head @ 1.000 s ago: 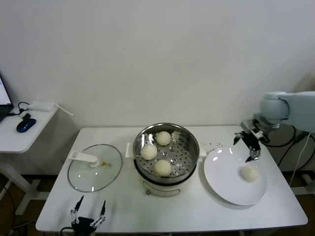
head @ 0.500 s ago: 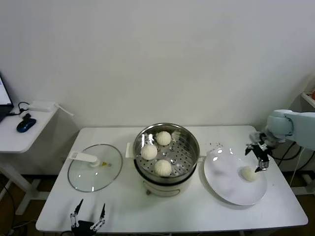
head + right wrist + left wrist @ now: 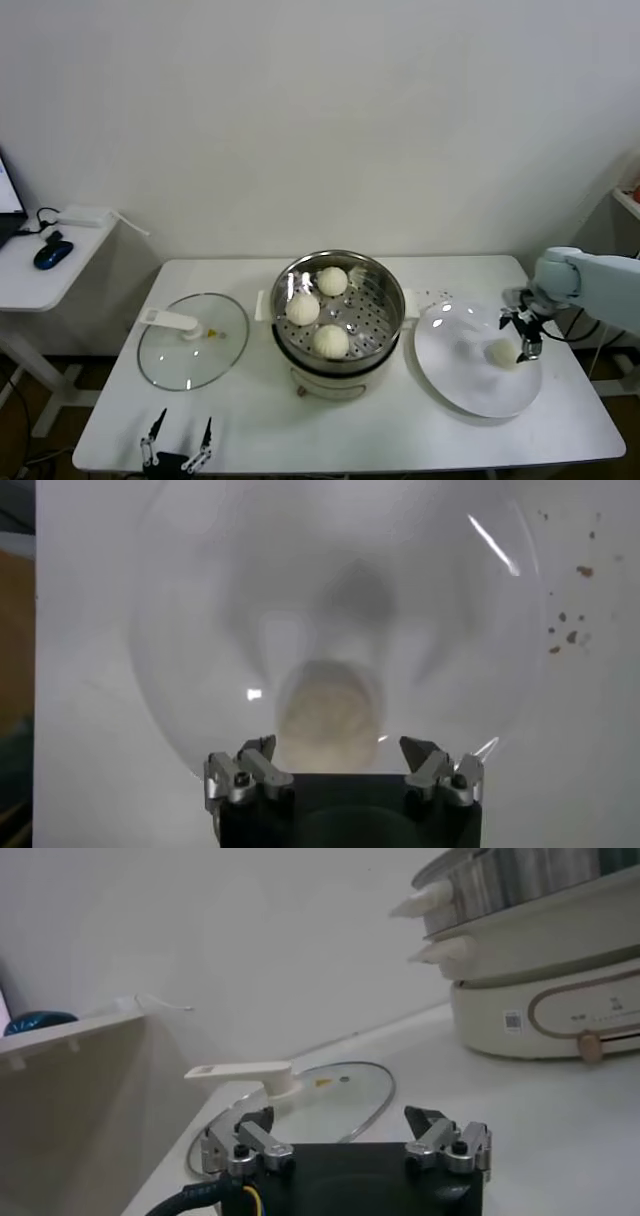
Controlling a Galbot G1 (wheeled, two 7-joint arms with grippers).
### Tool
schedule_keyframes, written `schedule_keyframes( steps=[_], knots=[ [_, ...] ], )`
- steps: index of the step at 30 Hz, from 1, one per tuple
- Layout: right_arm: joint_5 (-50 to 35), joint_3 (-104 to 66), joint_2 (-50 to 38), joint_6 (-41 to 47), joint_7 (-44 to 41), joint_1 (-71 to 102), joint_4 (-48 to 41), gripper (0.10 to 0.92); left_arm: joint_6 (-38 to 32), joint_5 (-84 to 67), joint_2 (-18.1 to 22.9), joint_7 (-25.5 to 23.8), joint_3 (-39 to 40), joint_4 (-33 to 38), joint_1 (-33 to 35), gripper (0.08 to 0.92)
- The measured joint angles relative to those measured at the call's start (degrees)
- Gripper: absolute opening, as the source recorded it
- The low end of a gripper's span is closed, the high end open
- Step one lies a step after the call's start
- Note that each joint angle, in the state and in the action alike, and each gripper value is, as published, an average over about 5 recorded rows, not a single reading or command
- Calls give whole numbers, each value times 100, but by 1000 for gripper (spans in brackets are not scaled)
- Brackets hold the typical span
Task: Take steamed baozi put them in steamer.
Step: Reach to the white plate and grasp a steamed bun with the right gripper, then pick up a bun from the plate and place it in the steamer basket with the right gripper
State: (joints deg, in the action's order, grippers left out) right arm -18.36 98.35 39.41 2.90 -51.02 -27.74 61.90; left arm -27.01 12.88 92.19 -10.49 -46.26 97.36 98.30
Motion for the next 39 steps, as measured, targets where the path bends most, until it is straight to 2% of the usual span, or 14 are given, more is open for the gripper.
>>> schedule_keyframes(
  steps=[6,16,22,32,39],
  knots=[
    [107,-259,12,17,-6,284,-125,821,-3,24,0,4,-6,-24,-7,823],
    [146,-399,-11,75,-30,397,-96,703,-3,22,-13,13,-4,14,-4,823],
    [81,-255,-62,123,-83,224,47,671,-3,18,-15,15,3,52,-2,823],
    [-217,425,-101,195,-231,-707,604,648,-9,-8,-20,17,47,113,-13,823],
    [-764,1210,149,265,-406,-1934,1212,645,10,-13,-56,12,71,151,-31,823]
  ],
)
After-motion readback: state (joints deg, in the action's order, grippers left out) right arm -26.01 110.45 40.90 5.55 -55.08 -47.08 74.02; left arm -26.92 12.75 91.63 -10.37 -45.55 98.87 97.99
